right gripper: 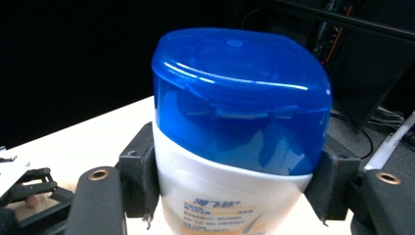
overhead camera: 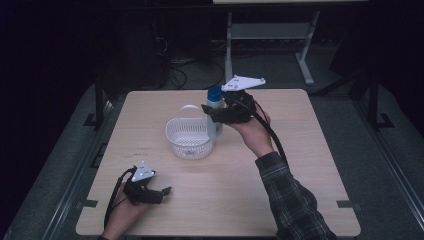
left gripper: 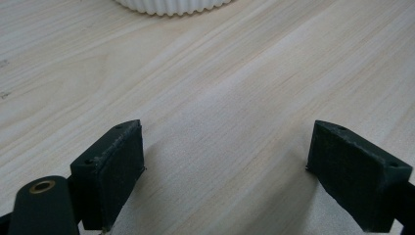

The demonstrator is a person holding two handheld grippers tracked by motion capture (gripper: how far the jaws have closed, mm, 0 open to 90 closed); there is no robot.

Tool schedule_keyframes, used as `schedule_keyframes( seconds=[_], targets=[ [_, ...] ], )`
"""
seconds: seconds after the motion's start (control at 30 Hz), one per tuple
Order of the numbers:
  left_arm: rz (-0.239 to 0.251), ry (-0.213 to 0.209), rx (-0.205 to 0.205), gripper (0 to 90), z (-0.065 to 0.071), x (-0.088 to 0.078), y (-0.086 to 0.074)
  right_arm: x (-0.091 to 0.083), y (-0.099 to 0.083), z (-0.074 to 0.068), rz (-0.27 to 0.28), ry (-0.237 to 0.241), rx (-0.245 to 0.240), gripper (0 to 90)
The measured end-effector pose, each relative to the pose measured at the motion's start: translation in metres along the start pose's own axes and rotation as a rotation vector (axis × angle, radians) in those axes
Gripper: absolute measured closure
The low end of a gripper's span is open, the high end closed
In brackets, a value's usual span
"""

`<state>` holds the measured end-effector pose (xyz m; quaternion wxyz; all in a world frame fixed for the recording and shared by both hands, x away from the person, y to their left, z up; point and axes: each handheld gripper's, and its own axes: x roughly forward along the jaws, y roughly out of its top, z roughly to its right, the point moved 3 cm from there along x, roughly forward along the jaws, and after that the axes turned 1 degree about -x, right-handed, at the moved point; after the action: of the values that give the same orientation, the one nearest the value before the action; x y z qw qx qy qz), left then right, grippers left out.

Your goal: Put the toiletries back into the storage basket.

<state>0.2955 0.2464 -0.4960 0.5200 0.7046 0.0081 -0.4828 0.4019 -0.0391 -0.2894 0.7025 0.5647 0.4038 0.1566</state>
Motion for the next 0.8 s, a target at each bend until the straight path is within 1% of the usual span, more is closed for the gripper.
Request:
schedule_keyframes(
  seconds=[0.17, 0.6, 0.8],
  targets=[
    [-0.001, 0.0, 0.001, 12.7, 0.0, 0.0, 0.0, 0.008, 0.002, -0.003, 0.008, 0.013, 0.005, 33.3],
    [0.0, -0.003, 0.0, 12.7, 0.0, 0.0, 0.0, 0.031, -0.004, -0.006, -0.013, 0.026, 0.014, 33.3],
    [0.002, -0.003, 0.001, 12.7, 0.0, 0.0, 0.0, 0.04, -0.007, -0.007, -0.027, 0.025, 0.01, 33.3]
  ],
)
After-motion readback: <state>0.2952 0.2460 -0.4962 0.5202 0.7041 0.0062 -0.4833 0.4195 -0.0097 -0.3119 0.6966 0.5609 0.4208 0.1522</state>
